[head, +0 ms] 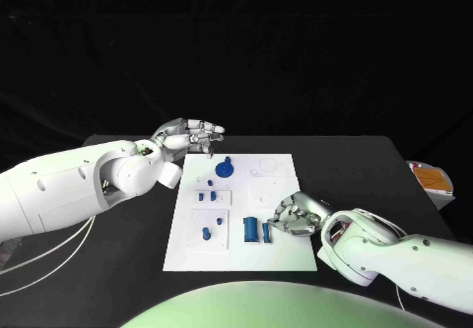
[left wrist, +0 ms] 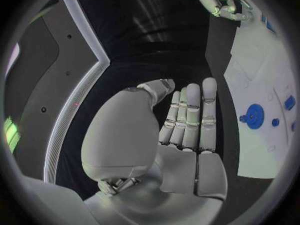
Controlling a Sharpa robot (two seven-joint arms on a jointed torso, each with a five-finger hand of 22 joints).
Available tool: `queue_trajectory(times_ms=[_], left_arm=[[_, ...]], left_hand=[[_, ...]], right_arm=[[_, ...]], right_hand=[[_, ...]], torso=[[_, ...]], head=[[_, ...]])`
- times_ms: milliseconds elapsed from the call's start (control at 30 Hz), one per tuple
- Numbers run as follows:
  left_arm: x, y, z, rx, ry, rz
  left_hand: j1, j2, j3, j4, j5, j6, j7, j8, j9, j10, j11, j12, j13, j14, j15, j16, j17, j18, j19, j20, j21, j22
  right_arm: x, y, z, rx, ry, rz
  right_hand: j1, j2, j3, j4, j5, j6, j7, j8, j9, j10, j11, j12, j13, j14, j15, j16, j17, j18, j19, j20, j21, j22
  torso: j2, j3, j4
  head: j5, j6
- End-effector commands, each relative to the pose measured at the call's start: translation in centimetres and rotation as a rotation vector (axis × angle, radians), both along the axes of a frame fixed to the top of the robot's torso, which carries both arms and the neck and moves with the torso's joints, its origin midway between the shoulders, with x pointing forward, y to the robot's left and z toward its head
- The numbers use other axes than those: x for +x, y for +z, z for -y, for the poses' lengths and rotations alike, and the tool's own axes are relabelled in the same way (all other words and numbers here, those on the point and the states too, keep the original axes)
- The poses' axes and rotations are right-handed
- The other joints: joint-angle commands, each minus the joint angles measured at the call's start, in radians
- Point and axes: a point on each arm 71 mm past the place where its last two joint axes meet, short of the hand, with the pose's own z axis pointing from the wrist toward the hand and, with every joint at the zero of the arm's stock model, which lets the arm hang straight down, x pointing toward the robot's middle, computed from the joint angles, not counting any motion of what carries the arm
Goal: Assemble the parts on the task board
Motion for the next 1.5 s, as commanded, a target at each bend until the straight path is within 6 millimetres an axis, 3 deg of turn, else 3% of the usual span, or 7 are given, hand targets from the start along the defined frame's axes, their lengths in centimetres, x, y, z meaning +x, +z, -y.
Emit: queue_trajectory(times_ms=[33,1033,1067,1133,1300,1333,1500], left_arm=[[0.3,0.3,0.0,-0.024,0.032,0.035],[6.0,-5.7,-2.7,-0.097,0.402,0.056],[5.9,-5.6,-2.4,-0.076,0.359,0.028],[5.8,-5.6,-2.3,-0.075,0.36,0.03],[5.3,-5.3,-1.6,-0.059,0.373,0.042],[5.2,-5.2,-1.3,-0.054,0.377,0.046],[4.1,-4.3,0.1,-0.023,0.402,0.075]], left_hand=[[-0.018,-0.002,0.002,0.008,0.001,-0.005,0.01,0.007,-0.002,-0.004,-0.003,0.008,-0.002,-0.011,0.001,0.002,0.001,0.014,-0.008,0.006,-0.008,-0.003],[0.007,0.001,-0.146,0.171,-0.007,0.021,-0.04,-0.098,-0.066,0.149,-0.004,-0.532,-0.12,-0.193,0.076,-0.962,-0.256,-0.007,-0.183,0.134,-0.795,-0.656],[-0.43,0.217,-0.569,-0.098,-0.275,-0.778,-0.2,-0.415,-0.216,-0.81,-0.148,-0.631,-0.183,-0.959,-0.07,-1.207,-0.426,-0.17,-0.956,-0.156,-0.856,-0.897],[-0.473,0.217,-0.569,-0.098,-0.275,-0.778,-0.2,-0.415,-0.216,-0.81,-0.148,-0.631,-0.183,-0.959,-0.07,-1.207,-0.426,-0.17,-0.956,-0.156,-0.856,-0.897],[-0.657,0.217,-0.569,-0.098,-0.275,-0.778,-0.2,-0.415,-0.216,-0.81,-0.148,-0.631,-0.183,-0.959,-0.07,-1.207,-0.426,-0.17,-0.956,-0.156,-0.856,-0.897],[-0.687,0.217,-0.569,-0.098,-0.275,-0.778,-0.2,-0.415,-0.216,-0.81,-0.148,-0.631,-0.183,-0.959,-0.07,-1.207,-0.426,-0.17,-0.956,-0.156,-0.856,-0.897],[-1.428,0.217,-0.569,-0.098,-0.275,-0.778,-0.2,-0.415,-0.216,-0.81,-0.148,-0.631,-0.183,-0.959,-0.07,-1.207,-0.426,-0.17,-0.956,-0.156,-0.856,-0.897]], right_arm=[[1.0,1.7,0.0,0.288,0.022,0.056],[16.9,2.1,8.4,0.827,-0.404,0.037],[16.8,2.0,8.9,0.735,-0.453,0.059],[16.7,2.0,8.8,0.738,-0.455,0.06],[16.1,2.5,8.0,0.767,-0.468,0.077],[15.9,2.7,7.8,0.775,-0.472,0.082],[14.6,3.9,6.4,0.828,-0.499,0.113]], right_hand=[[0.037,-0.008,-0.006,-0.021,0.057,-0.02,0.011,-0.009,-0.001,-0.023,0.011,-0.046,0.095,0.075,0.01,-0.012,0.134,0.023,0.032,0.011,-0.054,0.202],[0.183,0.042,0.002,-0.103,-0.041,-0.088,0.113,-0.234,-0.215,-0.429,0.159,-1.246,-1.168,-0.482,0.195,-1.297,-1.005,0.163,-0.56,0.21,-1.336,-0.858],[-0.211,0.197,-0.435,-0.266,-0.17,-0.941,-0.083,-0.434,-0.585,-0.741,-0.004,-1.336,-1.307,-1.466,0.064,-1.531,-1.308,-0.02,-1.466,-0.037,-1.398,-1.307],[-0.254,0.197,-0.435,-0.266,-0.17,-0.941,-0.083,-0.434,-0.585,-1.458,-0.004,-1.336,-1.307,-1.466,0.064,-1.531,-1.308,-0.02,-1.466,-0.037,-1.398,-1.307],[-0.424,0.197,-0.435,-0.266,-0.17,-0.941,-0.083,-0.434,-0.585,-1.458,-0.004,-1.336,-1.307,-1.466,0.064,-1.531,-1.308,-0.02,-1.466,-0.037,-1.398,-1.307],[-1.131,0.197,-0.435,-0.266,-0.17,-0.941,-0.083,-0.434,-0.585,-1.458,-0.004,-1.336,-1.307,-1.466,0.064,-1.531,-1.308,-0.02,-1.466,-0.037,-1.398,-1.307],[-1.131,0.197,-0.435,-0.266,-0.17,-0.941,-0.083,-0.434,-0.585,-1.458,-0.004,-1.336,-1.307,-1.466,0.064,-1.531,-1.308,-0.02,-1.466,-0.037,-1.398,-1.307]], torso=[[-0.008,-0.0042,-0.0038],[-0.116,-0.0105,-0.0015],[-0.107,-0.0156,-0.0002],[-0.105,-0.0152,0.0011],[-0.087,-0.0115,0.0138],[-0.081,-0.0104,0.0176],[-0.046,-0.0031,0.0425]], head=[[-0.004,0.0],[-0.003,0.12],[-0.009,0.112],[-0.01,0.115],[-0.02,0.143],[-0.023,0.152],[-0.043,0.207]])
